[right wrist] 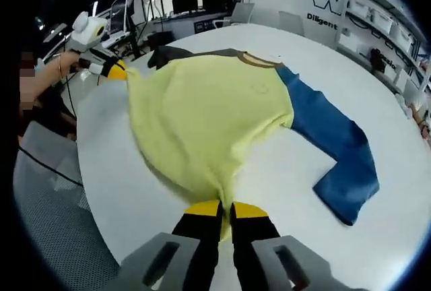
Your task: Fold the garment on the visible template until the final outline fits inside the template.
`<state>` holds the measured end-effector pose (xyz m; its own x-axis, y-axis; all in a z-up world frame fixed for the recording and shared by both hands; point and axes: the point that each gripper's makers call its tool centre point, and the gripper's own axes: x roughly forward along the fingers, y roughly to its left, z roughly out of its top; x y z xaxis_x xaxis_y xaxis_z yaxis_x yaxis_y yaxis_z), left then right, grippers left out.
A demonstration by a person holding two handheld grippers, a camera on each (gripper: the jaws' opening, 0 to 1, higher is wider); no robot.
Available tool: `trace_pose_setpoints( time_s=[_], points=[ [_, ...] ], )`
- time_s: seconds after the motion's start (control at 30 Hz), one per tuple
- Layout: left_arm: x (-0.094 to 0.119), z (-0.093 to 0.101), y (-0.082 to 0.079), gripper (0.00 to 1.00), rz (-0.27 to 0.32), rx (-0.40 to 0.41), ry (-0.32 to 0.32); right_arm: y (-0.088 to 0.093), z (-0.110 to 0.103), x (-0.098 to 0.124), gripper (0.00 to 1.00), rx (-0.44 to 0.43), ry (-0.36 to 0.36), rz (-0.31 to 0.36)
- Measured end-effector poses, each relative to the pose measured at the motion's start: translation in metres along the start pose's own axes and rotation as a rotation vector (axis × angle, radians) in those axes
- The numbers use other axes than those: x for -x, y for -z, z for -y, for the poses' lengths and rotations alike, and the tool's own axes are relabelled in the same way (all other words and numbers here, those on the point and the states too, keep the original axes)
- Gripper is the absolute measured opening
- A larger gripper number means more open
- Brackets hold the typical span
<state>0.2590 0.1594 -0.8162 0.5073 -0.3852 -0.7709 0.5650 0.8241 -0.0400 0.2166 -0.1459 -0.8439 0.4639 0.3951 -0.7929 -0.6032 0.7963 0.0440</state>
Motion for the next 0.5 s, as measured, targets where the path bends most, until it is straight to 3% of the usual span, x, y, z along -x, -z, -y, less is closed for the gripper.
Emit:
trace_pose_setpoints(
  time_s=[0.23,0.5],
  points=[
    [-0.027,-0.011,-0.020,0.03,0.044,0.054,-0.008,-0.005,0.018,-0.011,0.00,-0.131,0.034,0.040],
    [-0.051,-0.016,-0.027,0.04,0.053,0.058,-0.012,-0.004,0.024,-0.023,0.01,-0.124,0.059,0.027]
  ],
)
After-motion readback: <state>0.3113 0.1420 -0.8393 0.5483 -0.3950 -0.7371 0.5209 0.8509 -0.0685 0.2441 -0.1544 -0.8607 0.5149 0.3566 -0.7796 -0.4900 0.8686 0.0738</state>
